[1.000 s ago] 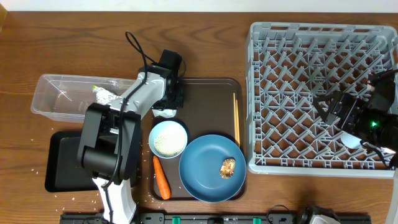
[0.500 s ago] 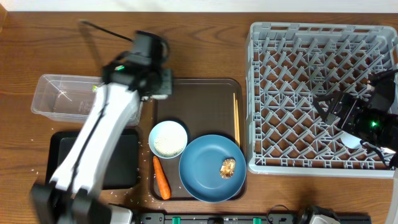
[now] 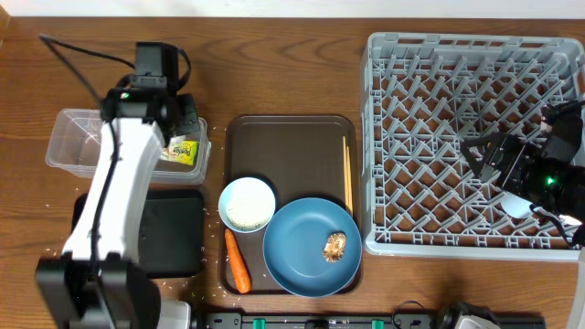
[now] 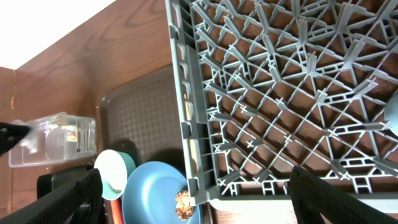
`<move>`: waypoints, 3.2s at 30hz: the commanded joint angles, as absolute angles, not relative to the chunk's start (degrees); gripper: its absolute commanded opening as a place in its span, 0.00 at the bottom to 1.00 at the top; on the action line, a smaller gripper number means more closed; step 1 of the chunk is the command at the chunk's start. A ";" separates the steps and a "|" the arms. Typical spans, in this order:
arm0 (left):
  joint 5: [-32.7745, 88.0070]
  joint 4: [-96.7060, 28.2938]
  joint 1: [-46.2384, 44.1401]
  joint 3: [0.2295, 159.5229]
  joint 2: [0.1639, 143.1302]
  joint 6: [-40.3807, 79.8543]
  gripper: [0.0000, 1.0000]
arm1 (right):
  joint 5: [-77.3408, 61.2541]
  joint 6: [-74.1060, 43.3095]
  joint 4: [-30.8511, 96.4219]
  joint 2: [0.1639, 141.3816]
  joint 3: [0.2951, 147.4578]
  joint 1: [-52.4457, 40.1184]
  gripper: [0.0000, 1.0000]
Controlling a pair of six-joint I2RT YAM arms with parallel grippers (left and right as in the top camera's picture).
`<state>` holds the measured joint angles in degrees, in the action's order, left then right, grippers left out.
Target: Sort waste into correct bins and load items into the dishwasher rack
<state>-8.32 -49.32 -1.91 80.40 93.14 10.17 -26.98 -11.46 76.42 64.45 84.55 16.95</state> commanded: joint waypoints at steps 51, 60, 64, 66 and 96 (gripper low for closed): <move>12.53 -58.11 -25.76 33.63 56.36 45.78 0.58 | -26.96 -10.66 73.97 64.51 84.14 16.43 0.96; 13.08 -48.69 -25.76 30.48 64.38 45.76 0.58 | -26.98 -10.66 74.04 64.51 84.14 16.43 0.95; 13.30 -46.78 -25.76 30.48 68.95 45.71 0.58 | -26.98 -10.66 74.04 64.51 84.14 16.43 0.95; 15.07 -45.74 -25.76 30.48 71.22 44.58 0.58 | -26.98 -10.66 74.02 64.51 84.14 16.43 0.95; 16.62 -53.69 -23.77 37.43 60.82 42.87 0.09 | -26.96 -10.63 73.93 64.51 84.14 16.43 0.97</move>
<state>16.51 -52.56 -25.23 36.23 63.31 43.05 -26.98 -11.46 74.04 64.47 84.25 16.95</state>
